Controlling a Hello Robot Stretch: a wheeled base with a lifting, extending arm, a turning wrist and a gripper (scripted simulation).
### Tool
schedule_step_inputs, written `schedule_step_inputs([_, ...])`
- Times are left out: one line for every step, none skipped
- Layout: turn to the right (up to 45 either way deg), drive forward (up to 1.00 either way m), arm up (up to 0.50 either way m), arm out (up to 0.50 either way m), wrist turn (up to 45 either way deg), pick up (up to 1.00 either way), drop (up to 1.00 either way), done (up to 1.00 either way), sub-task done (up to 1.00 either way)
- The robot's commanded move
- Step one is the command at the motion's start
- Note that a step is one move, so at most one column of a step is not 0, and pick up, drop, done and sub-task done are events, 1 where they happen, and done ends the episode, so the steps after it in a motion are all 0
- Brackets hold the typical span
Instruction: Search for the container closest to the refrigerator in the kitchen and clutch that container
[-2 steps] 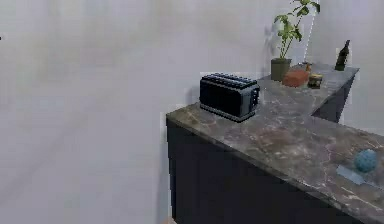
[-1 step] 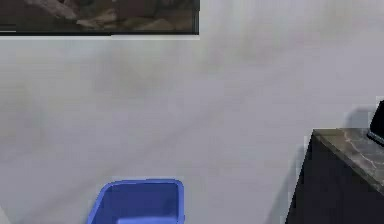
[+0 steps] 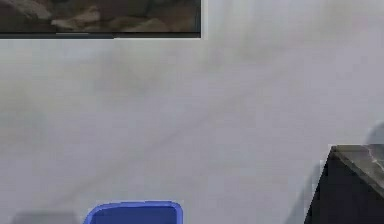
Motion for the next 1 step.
schedule_step_inputs([-45.0, 0.0, 0.0, 0.0, 0.0, 0.0, 0.0, 0.0, 0.0])
